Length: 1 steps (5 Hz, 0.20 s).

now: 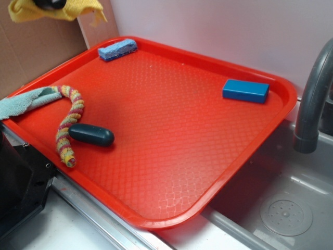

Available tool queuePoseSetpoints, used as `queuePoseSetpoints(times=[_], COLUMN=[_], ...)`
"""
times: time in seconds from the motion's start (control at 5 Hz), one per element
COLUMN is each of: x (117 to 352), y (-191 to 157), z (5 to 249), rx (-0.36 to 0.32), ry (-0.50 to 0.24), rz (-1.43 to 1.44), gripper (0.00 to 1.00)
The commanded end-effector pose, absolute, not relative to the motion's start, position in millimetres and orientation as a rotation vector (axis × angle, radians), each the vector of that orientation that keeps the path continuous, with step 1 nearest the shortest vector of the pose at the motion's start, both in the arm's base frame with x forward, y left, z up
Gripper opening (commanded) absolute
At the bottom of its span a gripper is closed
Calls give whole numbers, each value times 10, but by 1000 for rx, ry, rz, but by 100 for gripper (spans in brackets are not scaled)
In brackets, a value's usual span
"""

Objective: Grab the yellow cloth.

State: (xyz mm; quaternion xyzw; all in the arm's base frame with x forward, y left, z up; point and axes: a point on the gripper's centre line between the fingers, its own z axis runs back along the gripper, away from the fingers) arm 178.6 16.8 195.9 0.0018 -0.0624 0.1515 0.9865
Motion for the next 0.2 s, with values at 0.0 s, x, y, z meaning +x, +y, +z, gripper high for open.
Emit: queuePoseSetpoints(times=[0.0], x=[2052], y=[127], z=[2154], rx=[38], ry=[-201], rz=[470], gripper=[0])
